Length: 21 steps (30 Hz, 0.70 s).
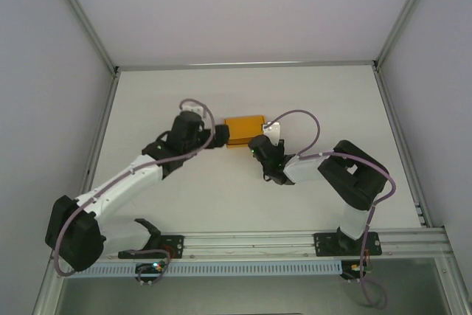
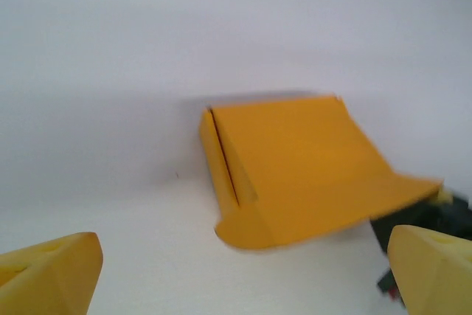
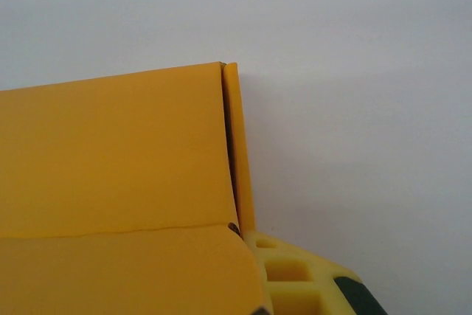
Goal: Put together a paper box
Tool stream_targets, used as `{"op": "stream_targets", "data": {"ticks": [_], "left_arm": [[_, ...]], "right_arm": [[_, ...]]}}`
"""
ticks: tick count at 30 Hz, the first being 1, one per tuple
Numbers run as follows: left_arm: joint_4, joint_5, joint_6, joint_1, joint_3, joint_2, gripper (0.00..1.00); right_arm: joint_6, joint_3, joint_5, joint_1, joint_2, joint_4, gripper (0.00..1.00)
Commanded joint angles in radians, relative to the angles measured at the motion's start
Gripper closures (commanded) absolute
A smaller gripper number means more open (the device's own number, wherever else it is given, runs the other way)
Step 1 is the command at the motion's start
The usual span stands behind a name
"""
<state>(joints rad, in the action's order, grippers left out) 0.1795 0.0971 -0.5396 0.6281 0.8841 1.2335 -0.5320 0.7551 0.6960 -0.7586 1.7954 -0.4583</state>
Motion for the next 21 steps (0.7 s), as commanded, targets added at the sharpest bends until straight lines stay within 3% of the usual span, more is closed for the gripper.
{"op": "stream_targets", "data": {"ticks": [1,4,10,19,21], "left_arm": [[0.036,-0.158,-0.042,-0.097,0.068,0.122,0.0],[-0.057,-0.373,-0.062,-0.158,0.125,0.279,0.0],[-0.141,-0.536,-0.088,-0.193,0.22,0.532,0.03],[-0.16,-0.561,-0.04,-0.195,0.273,0.688,0.26],[-0.167,-0.57,-0.029,-0.196,0.271,0.711,0.31]], "right_arm": [[0.065,-0.038,-0.037,-0.005,0.056,0.073,1.0],[0.078,-0.036,-0.045,-0.006,0.067,0.062,1.0],[0.096,-0.037,-0.057,-0.007,0.076,0.056,1.0],[0.087,-0.071,-0.096,-0.007,0.037,0.044,0.88],[0.09,-0.108,-0.126,-0.007,-0.008,0.023,0.8]]}}
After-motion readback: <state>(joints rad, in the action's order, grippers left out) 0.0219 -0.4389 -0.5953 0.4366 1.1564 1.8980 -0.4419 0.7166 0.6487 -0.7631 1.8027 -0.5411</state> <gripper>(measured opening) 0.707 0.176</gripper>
